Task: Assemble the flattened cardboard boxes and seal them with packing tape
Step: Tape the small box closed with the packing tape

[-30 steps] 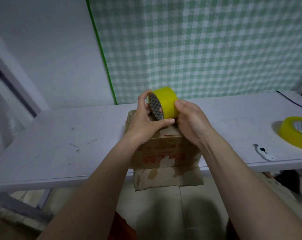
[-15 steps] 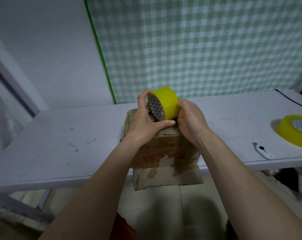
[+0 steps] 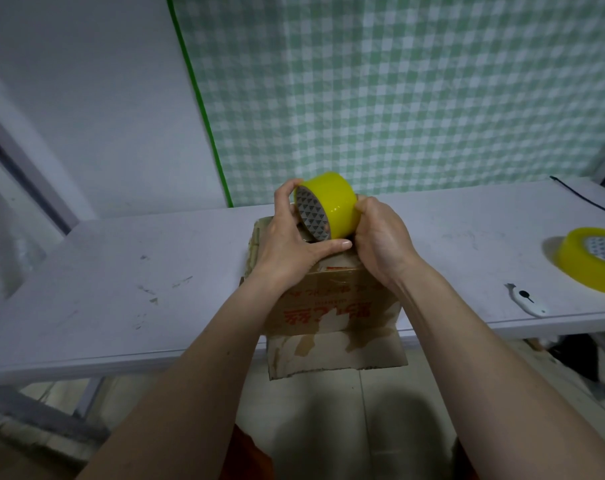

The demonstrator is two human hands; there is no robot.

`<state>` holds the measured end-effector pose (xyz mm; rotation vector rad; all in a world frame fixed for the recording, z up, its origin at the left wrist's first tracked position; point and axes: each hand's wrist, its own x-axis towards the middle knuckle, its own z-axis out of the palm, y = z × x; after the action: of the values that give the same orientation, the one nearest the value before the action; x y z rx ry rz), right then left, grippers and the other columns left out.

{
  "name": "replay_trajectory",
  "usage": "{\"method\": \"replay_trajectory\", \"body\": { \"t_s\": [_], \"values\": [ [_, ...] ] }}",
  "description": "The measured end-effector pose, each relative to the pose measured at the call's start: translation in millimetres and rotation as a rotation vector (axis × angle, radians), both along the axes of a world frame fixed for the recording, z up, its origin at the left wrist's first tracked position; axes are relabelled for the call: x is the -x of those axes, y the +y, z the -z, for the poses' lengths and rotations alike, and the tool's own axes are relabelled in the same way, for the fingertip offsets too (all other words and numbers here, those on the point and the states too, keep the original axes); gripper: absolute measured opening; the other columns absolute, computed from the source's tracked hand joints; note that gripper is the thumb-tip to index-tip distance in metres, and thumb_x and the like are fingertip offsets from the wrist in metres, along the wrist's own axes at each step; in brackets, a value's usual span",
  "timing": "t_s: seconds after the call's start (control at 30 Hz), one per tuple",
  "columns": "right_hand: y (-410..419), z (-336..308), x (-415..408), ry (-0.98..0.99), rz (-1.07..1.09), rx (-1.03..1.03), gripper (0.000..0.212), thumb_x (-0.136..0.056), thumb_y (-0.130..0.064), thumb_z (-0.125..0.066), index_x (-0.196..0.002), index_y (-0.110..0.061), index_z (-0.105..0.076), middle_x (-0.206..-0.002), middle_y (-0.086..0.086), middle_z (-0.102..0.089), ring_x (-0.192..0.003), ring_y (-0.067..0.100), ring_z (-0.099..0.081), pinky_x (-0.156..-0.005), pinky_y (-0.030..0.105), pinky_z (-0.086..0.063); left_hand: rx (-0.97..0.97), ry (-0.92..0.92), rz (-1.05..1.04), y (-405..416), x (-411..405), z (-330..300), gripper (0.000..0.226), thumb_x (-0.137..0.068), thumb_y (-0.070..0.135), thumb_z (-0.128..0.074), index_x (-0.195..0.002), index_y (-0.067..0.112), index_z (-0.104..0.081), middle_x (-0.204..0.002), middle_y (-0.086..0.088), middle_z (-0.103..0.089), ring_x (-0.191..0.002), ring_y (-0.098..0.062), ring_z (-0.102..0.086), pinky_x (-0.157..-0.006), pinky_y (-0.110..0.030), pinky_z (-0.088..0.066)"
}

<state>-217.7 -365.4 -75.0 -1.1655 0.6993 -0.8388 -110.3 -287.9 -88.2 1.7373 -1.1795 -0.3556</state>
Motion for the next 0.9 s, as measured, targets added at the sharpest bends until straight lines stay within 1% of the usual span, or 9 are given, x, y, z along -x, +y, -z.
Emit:
{"method": "replay_trajectory", "body": {
  "t_s": [0.1, 0.2, 0.33, 0.43, 0.5, 0.57, 0.63, 0.73, 0.9],
  "values": [
    [1.2, -1.1, 2.4, -0.003, -0.001, 0.014, 0.058, -0.065, -0.032, -0.052, -0.099, 0.015, -0.057, -0.112, 0.037, -0.056, -0.108, 0.050, -0.054, -0.093, 0.068, -0.040, -0.004, -0.014, -0.012, 0.0, 0.7, -0.7, 0.109, -0.057, 0.037, -0.091, -0.140, 0.038, -0.020, -0.130, 0.005, -0.056, -0.112, -0.003, -0.055, -0.066, 0.007, -0.034],
    [-0.1, -1.0, 3.6, -0.005, -0.003, 0.017, 0.054, -0.068, -0.025, -0.050, -0.101, 0.017, -0.058, -0.113, 0.038, -0.056, -0.107, 0.050, -0.056, -0.095, 0.067, -0.039, -0.005, -0.022, -0.017, 0.0, 1.7, -1.4, 0.109, -0.057, 0.036, -0.092, -0.140, 0.037, -0.020, -0.130, 0.005, -0.055, -0.109, -0.002, -0.053, -0.065, 0.009, -0.032],
    [-1.5, 1.7, 3.2, -0.050, -0.027, 0.011, 0.039, -0.069, -0.020, -0.047, -0.093, 0.005, -0.066, -0.108, 0.035, -0.061, -0.097, 0.040, -0.060, -0.097, 0.063, -0.041, -0.007, -0.021, -0.023, 0.3, 2.1, -1.2, 0.110, -0.056, 0.036, -0.092, -0.139, 0.037, -0.020, -0.131, 0.005, -0.055, -0.111, -0.003, -0.055, -0.065, 0.006, -0.035],
    [0.1, 2.1, 2.8, -0.119, -0.092, -0.002, 0.031, -0.079, -0.018, -0.043, -0.093, -0.001, -0.065, -0.099, 0.024, -0.064, -0.097, 0.034, -0.059, -0.098, 0.054, -0.042, 0.000, -0.012, -0.028, 0.3, 2.3, -1.1, 0.109, -0.056, 0.036, -0.092, -0.138, 0.037, -0.020, -0.130, 0.004, -0.055, -0.113, -0.006, -0.056, -0.067, 0.008, -0.034],
    [0.3, 2.5, 1.9, -0.144, -0.121, -0.015, 0.031, -0.090, -0.017, -0.035, -0.095, -0.004, -0.063, -0.102, 0.021, -0.063, -0.100, 0.034, -0.057, -0.101, 0.055, -0.040, -0.002, -0.009, -0.030, 0.8, 2.7, -1.7, 0.109, -0.057, 0.036, -0.092, -0.139, 0.037, -0.020, -0.130, 0.005, -0.055, -0.112, -0.006, -0.056, -0.066, 0.009, -0.033],
    [-0.8, 2.4, 1.2, -0.133, -0.095, -0.018, 0.032, -0.092, -0.014, -0.033, -0.093, -0.005, -0.064, -0.103, 0.024, -0.062, -0.099, 0.035, -0.058, -0.100, 0.057, -0.040, -0.009, -0.012, -0.031, 1.0, 3.0, -2.2, 0.109, -0.057, 0.037, -0.092, -0.139, 0.037, -0.020, -0.129, 0.005, -0.056, -0.111, -0.005, -0.056, -0.065, 0.008, -0.034],
    [-0.6, 1.4, 0.9, -0.124, -0.077, -0.023, 0.028, -0.087, -0.014, -0.038, -0.091, -0.002, -0.063, -0.101, 0.026, -0.060, -0.096, 0.035, -0.058, -0.098, 0.057, -0.041, -0.014, -0.024, -0.037, 1.1, 3.2, -2.7, 0.109, -0.056, 0.039, -0.091, -0.139, 0.037, -0.020, -0.130, 0.005, -0.057, -0.112, -0.005, -0.056, -0.064, 0.004, -0.035],
    [-0.6, 0.4, 2.3, -0.148, -0.078, -0.031, 0.031, -0.069, -0.018, -0.045, -0.088, 0.000, -0.063, -0.098, 0.025, -0.061, -0.092, 0.034, -0.059, -0.094, 0.054, -0.046, -0.021, -0.039, -0.046, 0.8, 3.3, -3.3, 0.110, -0.055, 0.040, -0.092, -0.139, 0.038, -0.020, -0.131, 0.006, -0.055, -0.115, -0.006, -0.055, -0.064, 0.000, -0.035],
    [-3.1, 2.5, 3.1, -0.145, -0.095, 0.002, 0.035, -0.064, -0.016, -0.044, -0.088, 0.002, -0.063, -0.094, 0.024, -0.062, -0.091, 0.034, -0.059, -0.094, 0.055, -0.045, -0.016, -0.051, -0.053, 0.7, 3.9, -2.3, 0.110, -0.054, 0.041, -0.092, -0.137, 0.038, -0.019, -0.133, 0.005, -0.054, -0.117, -0.010, -0.055, -0.069, -0.005, -0.032]
  ]
}}
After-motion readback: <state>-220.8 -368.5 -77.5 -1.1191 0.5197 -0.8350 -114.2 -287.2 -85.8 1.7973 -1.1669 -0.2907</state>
